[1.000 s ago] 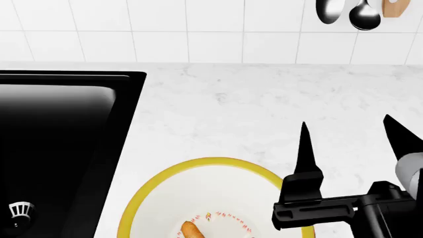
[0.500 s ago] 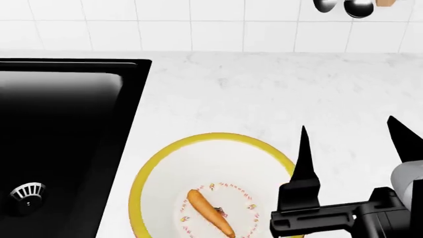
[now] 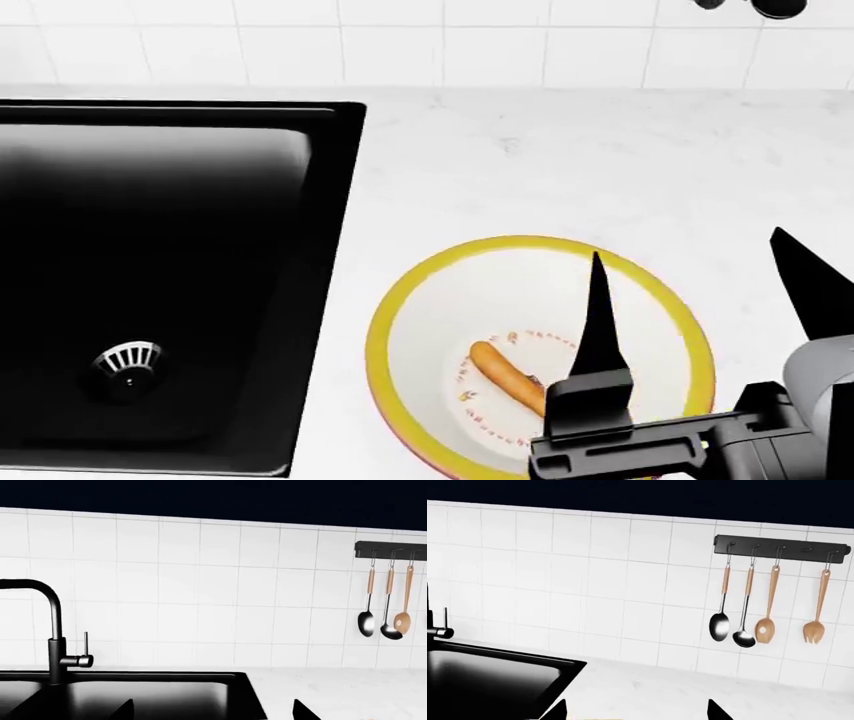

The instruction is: There is a mixed pile of frozen fruits and vegetables on the counter. Locate all the frozen vegetables and place the items in a bowl on the counter. Take all the frozen fruits and defrost them in a running sink.

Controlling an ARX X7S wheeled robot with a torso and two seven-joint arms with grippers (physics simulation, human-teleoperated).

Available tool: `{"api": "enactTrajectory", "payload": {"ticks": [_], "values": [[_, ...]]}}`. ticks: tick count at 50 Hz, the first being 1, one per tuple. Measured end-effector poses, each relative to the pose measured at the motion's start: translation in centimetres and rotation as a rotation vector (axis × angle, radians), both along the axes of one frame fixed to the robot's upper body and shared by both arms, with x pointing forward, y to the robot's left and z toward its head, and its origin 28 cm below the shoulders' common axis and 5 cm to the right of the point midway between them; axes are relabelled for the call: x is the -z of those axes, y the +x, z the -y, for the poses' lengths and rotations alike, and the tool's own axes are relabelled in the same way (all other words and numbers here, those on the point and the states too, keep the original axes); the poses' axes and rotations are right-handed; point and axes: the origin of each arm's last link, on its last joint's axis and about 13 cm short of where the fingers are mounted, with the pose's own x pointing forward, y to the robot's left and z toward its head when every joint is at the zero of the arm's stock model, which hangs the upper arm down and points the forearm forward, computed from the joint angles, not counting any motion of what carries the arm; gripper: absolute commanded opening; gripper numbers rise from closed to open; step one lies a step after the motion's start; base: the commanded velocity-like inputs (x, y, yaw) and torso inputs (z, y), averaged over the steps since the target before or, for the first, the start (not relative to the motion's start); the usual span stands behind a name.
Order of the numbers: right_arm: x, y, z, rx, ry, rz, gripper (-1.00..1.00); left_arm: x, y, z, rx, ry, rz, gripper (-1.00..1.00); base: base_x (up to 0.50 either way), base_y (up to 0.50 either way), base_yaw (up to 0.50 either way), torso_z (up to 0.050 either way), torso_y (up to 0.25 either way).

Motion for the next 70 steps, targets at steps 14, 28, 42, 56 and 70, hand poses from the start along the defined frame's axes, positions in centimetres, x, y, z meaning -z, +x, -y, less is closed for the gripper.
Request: {"api": "enactTrajectory", "payload": {"ticks": [14,28,42,56,70], "values": [[-0.02,-0.11,0.01,-0.005,0.003,0.013,1.00,-0.23,-0.15,-0.06,0.002,-0.002,0.004,1.00,0.11,0.50,0.00,0.000,0.000],[0.02,-0.11,0.00,-0.005,-0.004,0.016,1.00,-0.32,-0.28,-0.22,-0.004,-0.005,0.006,1.00,0.00,0.50,0.00,0.000,0.000],[0.04,-0.15,-0.04,0.001,-0.011,0.024,1.00,-0.46,-0.36,-0.34,-0.010,-0.007,0.010,1.00,0.00,0.50,0.00,0.000,0.000],[0.13,0.00,-0.02,0.009,-0.014,0.031,1.00,-0.48,-0.40,-0.37,-0.012,-0.009,0.011,1.00,0.00,0.50,0.00,0.000,0.000],[0.60,0.51,0.01,0.009,-0.004,0.014,1.00,-0.60,-0.49,-0.37,-0.012,-0.006,0.015,1.00,0.00,0.50,0.00,0.000,0.000]]}}
